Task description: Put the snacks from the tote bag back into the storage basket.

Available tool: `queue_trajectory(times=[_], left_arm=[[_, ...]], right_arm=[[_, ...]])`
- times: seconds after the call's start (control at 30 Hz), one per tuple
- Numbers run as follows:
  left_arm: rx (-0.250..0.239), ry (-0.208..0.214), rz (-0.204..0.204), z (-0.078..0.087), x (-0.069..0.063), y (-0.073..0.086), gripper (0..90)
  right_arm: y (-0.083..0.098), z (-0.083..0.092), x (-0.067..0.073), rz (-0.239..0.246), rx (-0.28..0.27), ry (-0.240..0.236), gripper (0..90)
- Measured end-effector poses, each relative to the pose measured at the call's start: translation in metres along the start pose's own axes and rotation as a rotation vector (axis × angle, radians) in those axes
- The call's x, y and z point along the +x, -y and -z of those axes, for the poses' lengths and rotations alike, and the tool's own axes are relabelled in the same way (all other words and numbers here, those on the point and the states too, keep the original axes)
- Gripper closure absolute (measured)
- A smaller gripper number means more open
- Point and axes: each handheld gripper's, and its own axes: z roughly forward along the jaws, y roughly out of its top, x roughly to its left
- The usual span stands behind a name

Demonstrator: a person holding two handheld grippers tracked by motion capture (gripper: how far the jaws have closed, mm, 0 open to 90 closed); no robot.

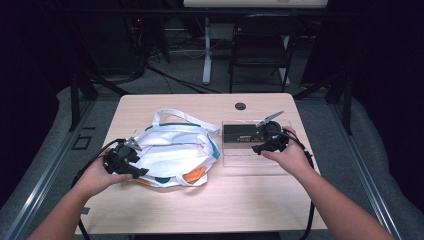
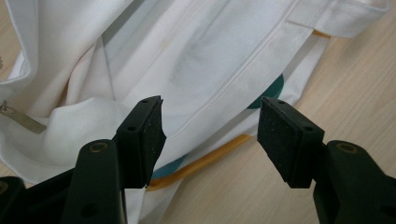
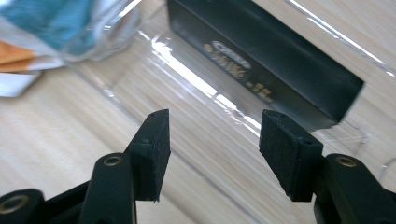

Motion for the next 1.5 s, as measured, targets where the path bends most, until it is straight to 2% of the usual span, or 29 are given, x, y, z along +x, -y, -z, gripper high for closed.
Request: queue_trajectory(times=[0.17,0.33,0.47,0.67,0.83,1.0,1.03,1.13,1.2,1.23,1.33,1.5], left_arm=[[-0.017,-0.003,0.014,0.000,-0.003,0.000,41.0],[-0.026,-0.006,0.029,-0.001,-0.005,0.001,41.2],[-0.031,-0.008,0.036,-0.002,-0.006,0.001,41.4],[-0.053,-0.015,0.067,-0.002,-0.007,0.004,41.4],[-0.072,-0.023,0.092,-0.002,-0.008,0.006,41.7],[-0.078,-0.033,0.093,-0.006,-0.012,0.008,43.1],[-0.089,-0.046,0.096,-0.007,-0.013,0.008,43.3],[-0.112,-0.024,0.114,-0.008,-0.016,0.009,44.3],[-0.134,-0.038,0.129,-0.011,-0.019,0.010,44.4],[-0.140,-0.033,0.132,-0.011,-0.020,0.011,44.4],[-0.150,-0.056,0.132,-0.011,-0.024,0.014,44.8],[-0.177,-0.079,0.132,-0.010,-0.030,0.018,44.8]], right_arm=[[0.006,0.005,0.014,-0.001,-0.024,-0.021,43.9],[0.014,0.008,0.023,0.020,-0.048,-0.028,44.5],[0.022,0.010,0.029,0.001,-0.081,-0.059,45.1],[0.035,0.015,0.039,-0.007,-0.137,-0.096,46.6],[0.044,0.019,0.049,0.011,-0.169,-0.114,48.0],[0.050,0.018,0.063,0.060,-0.168,-0.126,49.1],[0.051,0.017,0.066,0.071,-0.165,-0.122,49.4],[0.053,0.015,0.074,0.095,-0.159,-0.122,50.0],[0.053,0.013,0.078,0.098,-0.158,-0.129,50.0],[0.054,0.011,0.079,0.099,-0.157,-0.137,50.0],[0.055,0.007,0.082,0.114,-0.152,-0.142,50.0],[0.056,0.003,0.085,0.105,-0.158,-0.153,49.9]])
